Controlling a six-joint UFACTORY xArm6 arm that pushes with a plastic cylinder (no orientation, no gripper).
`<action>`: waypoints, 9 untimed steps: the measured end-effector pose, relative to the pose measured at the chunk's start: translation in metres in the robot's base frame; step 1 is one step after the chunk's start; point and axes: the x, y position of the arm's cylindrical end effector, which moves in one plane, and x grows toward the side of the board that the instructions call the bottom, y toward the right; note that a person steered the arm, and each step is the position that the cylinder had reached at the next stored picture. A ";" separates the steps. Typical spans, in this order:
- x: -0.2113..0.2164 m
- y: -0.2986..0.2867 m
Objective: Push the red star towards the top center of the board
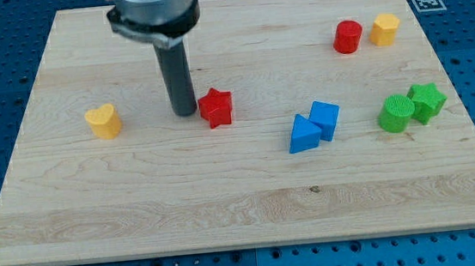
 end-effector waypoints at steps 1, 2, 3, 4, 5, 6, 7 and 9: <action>-0.024 0.006; 0.002 0.006; 0.042 0.006; 0.057 0.017; 0.023 0.038; -0.038 0.043; -0.043 0.043; 0.028 0.037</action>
